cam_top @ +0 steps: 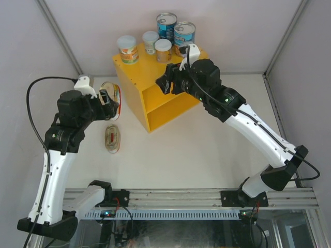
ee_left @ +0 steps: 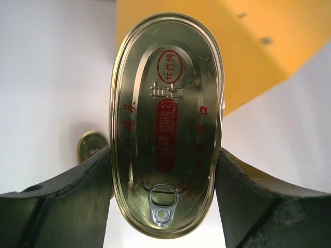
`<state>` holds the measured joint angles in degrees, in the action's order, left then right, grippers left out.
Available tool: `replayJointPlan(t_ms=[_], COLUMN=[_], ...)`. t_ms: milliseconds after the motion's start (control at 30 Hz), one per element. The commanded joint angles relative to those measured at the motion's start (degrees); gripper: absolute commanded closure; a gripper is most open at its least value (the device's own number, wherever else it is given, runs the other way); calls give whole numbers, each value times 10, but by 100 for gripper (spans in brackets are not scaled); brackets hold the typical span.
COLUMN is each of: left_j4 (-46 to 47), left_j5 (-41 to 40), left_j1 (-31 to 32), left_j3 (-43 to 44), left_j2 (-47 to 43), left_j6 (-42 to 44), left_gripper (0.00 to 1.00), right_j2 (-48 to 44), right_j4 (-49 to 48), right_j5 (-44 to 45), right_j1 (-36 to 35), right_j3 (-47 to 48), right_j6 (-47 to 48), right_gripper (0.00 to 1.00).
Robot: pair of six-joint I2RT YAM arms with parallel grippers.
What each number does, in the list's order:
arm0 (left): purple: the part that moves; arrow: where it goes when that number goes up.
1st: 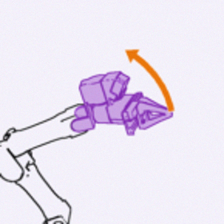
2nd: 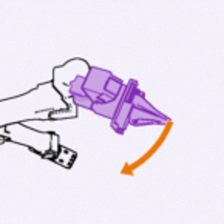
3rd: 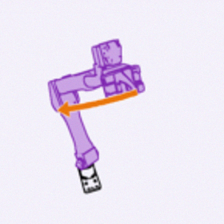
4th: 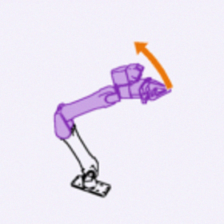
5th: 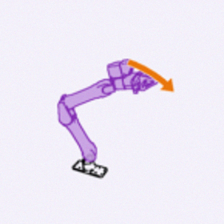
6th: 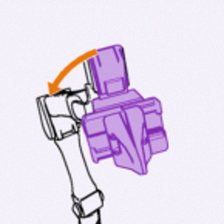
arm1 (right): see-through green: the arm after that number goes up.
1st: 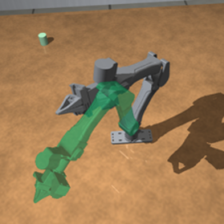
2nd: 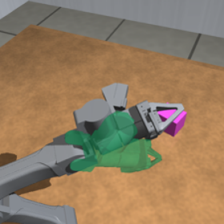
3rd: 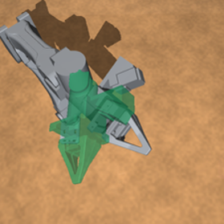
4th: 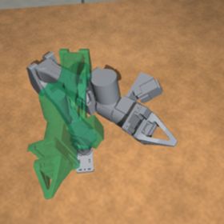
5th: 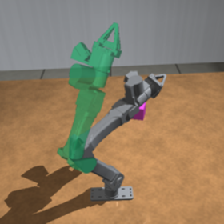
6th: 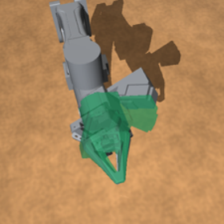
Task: Place and organize the canned foods onto the counter
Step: Pick up the canned food from the center of the board, then place the canned food on the counter.
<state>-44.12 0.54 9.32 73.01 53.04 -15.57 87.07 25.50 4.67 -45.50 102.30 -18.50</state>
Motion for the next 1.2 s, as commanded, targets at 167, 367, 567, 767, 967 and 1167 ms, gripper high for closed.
replayJointPlan(t_ms=[167,367,567,767,967,1167], left_j4=[15,-2,-15,-26,-33,-43], left_j5=[49,52,58,61,68,72], left_j1=[80,118,147,171,180,208], left_j3=[160,209,248,272,278,289], left_j2=[39,66,86,95,97,100], left_j6=[49,64,79,85,95,103], left_gripper=[100,100,100,100,100,100], right_j2=[-26,-19,-18,-13,-12,-6], right_j4=[-32,-41,-53,-61,-68,-80], right_j5=[-74,-96,-109,-113,-114,-125], right_j1=[-30,-47,-49,-49,-50,-50], right_j3=[7,17,15,16,14,16], right_j6=[-102,-148,-179,-199,-213,-236], right_gripper=[36,30,24,22,21,21])
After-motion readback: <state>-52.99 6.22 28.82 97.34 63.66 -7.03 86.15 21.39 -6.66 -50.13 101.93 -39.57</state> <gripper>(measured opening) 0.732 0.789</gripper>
